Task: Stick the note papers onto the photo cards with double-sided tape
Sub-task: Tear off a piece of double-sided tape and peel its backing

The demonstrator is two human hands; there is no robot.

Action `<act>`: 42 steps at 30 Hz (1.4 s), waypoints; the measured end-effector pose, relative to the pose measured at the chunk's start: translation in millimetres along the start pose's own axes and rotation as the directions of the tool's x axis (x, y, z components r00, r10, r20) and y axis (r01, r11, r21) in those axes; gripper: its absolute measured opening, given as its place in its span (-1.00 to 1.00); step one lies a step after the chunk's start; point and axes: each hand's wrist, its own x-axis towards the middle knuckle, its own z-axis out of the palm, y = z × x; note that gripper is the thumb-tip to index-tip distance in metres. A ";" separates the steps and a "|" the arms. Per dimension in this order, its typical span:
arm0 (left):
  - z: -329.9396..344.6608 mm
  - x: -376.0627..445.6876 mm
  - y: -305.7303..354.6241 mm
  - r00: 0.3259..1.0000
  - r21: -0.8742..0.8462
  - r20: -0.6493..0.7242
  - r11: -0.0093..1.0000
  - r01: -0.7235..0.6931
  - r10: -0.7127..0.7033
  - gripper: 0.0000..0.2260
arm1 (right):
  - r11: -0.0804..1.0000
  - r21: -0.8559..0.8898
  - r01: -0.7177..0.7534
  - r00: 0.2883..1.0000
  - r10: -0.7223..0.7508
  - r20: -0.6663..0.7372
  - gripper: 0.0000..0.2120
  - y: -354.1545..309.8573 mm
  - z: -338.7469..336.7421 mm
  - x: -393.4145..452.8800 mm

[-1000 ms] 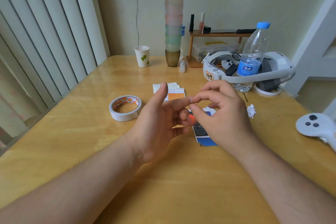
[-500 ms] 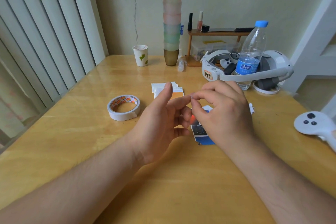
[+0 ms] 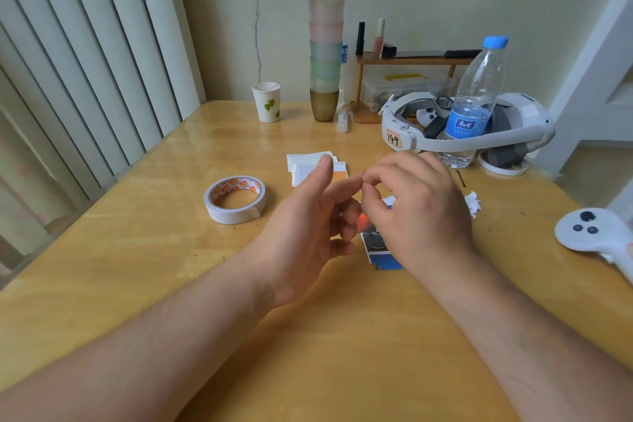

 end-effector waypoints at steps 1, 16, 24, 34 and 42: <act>-0.2 0.2 0.0 1.000 -0.013 -0.001 1.000 0.001 -0.001 -0.38 | 1.000 0.004 -0.008 1.000 0.008 0.006 -0.89 -0.3 0.0 0.1; -2.8 -0.8 3.1 0.999 -0.157 -0.002 0.987 0.034 -0.035 -0.36 | 0.996 0.088 -0.023 1.000 0.022 0.019 -0.93 2.3 -2.9 1.3; -2.4 -0.4 1.2 1.000 0.005 -0.027 1.000 -0.003 0.003 -0.40 | 0.998 0.058 0.005 1.000 -0.007 0.028 -0.92 1.9 -4.0 3.3; 4.1 -1.4 -0.3 1.000 -0.001 -0.021 1.000 -0.012 0.012 -0.41 | 0.996 0.091 0.006 0.999 -0.003 -0.037 -0.95 -0.8 -3.3 2.6; 2.2 0.4 0.5 1.000 -0.083 -0.016 0.996 0.022 -0.023 -0.37 | 0.993 0.118 0.010 0.998 -0.002 -0.063 -0.97 -2.1 -0.9 2.6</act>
